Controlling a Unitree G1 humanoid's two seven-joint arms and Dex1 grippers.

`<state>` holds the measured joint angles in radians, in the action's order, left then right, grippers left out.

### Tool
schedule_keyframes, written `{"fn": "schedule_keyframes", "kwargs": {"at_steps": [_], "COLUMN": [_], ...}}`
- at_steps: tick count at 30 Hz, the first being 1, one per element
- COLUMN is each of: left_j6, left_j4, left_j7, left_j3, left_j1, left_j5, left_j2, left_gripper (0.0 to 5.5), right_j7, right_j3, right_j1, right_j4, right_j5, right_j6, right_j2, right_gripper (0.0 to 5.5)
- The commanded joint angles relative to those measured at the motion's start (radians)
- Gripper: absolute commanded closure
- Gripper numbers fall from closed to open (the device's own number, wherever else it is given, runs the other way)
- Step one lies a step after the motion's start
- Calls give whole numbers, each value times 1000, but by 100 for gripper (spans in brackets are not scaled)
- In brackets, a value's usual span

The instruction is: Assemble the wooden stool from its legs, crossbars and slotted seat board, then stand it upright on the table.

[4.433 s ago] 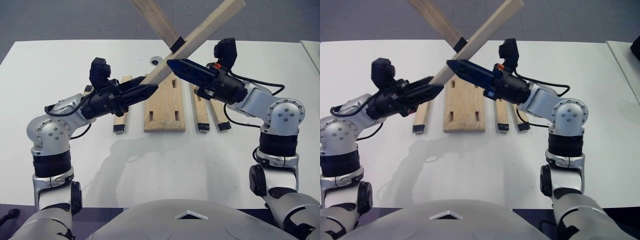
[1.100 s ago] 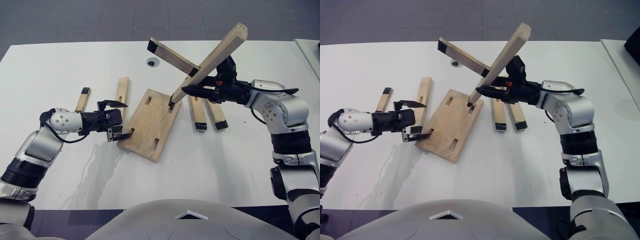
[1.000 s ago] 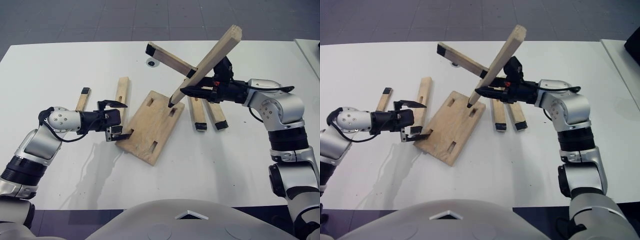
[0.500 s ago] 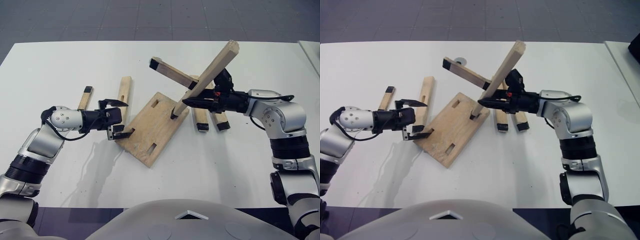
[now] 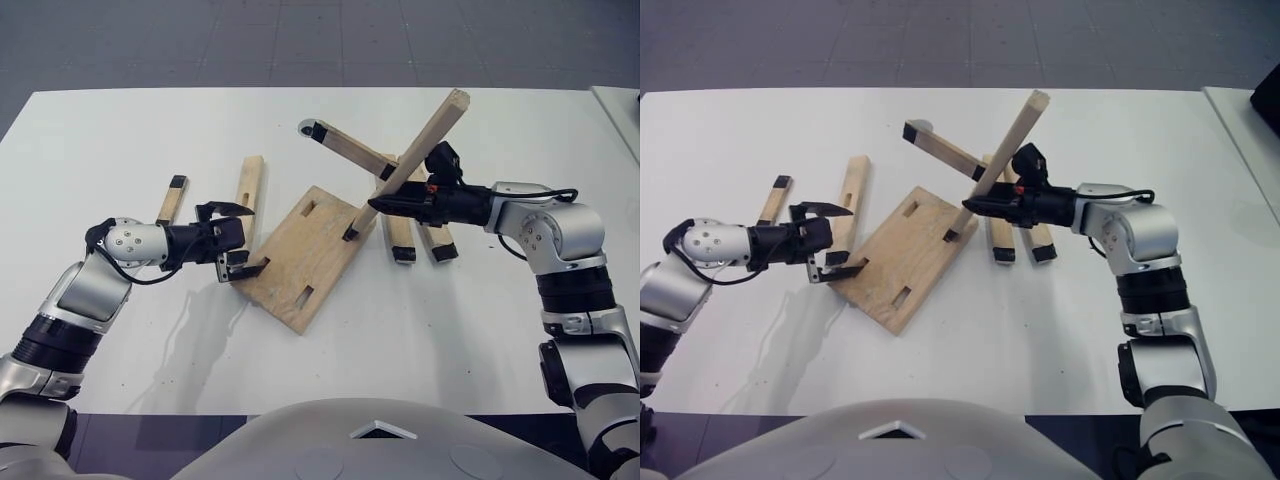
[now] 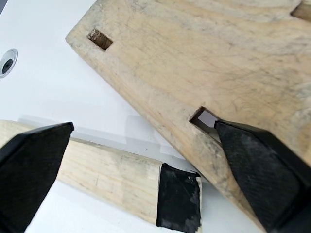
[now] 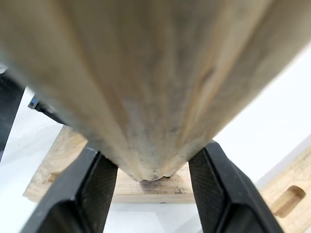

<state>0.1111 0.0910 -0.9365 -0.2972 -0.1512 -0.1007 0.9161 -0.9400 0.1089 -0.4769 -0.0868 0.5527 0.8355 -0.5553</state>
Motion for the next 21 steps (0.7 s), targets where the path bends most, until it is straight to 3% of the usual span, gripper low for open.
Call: {"fn": "schedule_keyframes", "kwargs": {"at_steps": [1, 10, 16, 21], "left_j6": [99, 268, 315, 313], "left_j4": [-11, 110, 133, 103], "left_j7": [-3, 70, 91, 125], "left_j3": [-58, -29, -14, -4], "left_j1": [96, 78, 44, -7], "left_j5": [77, 41, 46, 64], "left_j2": [-3, -52, -92, -136], "left_gripper": [10, 10, 10, 10], "right_j7": [118, 280, 316, 320], "right_j3": [16, 48, 163, 182], "right_j1": [43, 72, 113, 150], "right_j4": [-48, 19, -60, -105], "right_j5": [-91, -101, -239, -271], "right_j6": [81, 202, -42, -157], "right_j2": [-35, 32, 48, 38], "right_gripper": [341, 341, 341, 341]}}
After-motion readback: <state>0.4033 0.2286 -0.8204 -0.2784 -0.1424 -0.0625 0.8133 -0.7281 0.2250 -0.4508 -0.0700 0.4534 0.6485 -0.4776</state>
